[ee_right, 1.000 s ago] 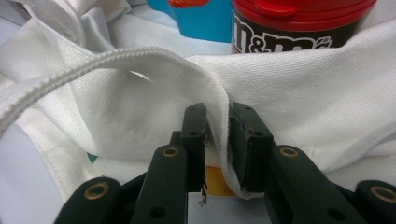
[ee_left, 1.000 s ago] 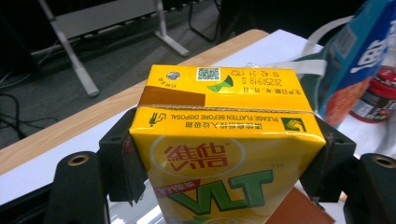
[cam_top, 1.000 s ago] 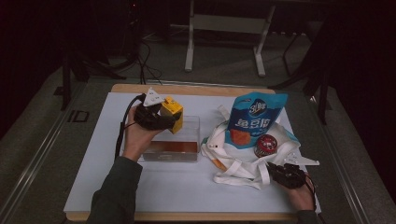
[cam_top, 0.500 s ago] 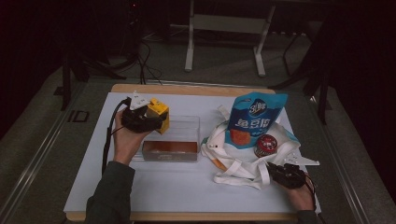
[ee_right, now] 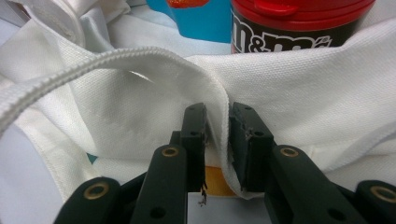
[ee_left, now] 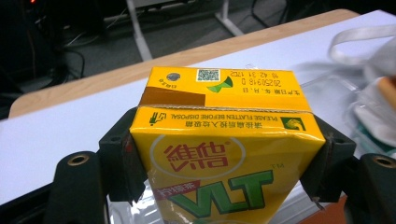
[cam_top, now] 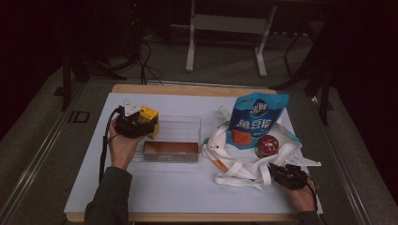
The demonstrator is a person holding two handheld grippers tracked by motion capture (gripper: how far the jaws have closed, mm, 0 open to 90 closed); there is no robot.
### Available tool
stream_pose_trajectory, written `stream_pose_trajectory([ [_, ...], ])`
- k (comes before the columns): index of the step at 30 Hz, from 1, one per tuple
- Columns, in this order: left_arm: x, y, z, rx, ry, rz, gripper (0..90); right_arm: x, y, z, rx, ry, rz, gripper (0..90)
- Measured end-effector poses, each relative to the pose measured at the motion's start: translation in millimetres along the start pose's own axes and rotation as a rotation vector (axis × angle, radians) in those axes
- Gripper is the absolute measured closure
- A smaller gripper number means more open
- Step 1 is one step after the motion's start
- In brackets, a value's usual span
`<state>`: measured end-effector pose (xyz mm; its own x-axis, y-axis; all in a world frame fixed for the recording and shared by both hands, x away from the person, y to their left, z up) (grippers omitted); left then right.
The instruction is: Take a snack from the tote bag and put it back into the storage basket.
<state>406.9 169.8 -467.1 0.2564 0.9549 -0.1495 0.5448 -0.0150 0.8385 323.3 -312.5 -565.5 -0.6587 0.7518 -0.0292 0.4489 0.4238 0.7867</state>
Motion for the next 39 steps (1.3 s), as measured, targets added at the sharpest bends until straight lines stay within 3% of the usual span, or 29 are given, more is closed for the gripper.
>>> stream_pose_trajectory([
  [12, 17.5, -22.3, 4.9, 0.038, 0.034, -0.052, 28.5, 0.1, 0.0, 0.0, -0.001, -0.001, 0.001, 75.1],
  [27, 17.5, -43.1, 7.3, 0.122, 0.120, 0.009, 28.0, 0.1, -0.2, 0.0, -0.002, 0.000, 0.003, 75.0],
  [39, 22.3, -49.6, -5.5, 0.151, 0.108, -0.090, 26.0, 0.1, -0.2, 0.0, -0.002, -0.002, 0.004, 74.9],
])
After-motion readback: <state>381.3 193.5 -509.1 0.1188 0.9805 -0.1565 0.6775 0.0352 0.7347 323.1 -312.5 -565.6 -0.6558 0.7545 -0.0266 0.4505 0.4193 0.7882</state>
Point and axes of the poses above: each handheld gripper's, and its own axes: z roughly forward along the jaws, y roughly out of its top, x roughly to its left, the point moved 6 cm from there along z, roughly forward along the jaws, and after that the axes turned 12 degrees about -z, right-handed, at the moved point
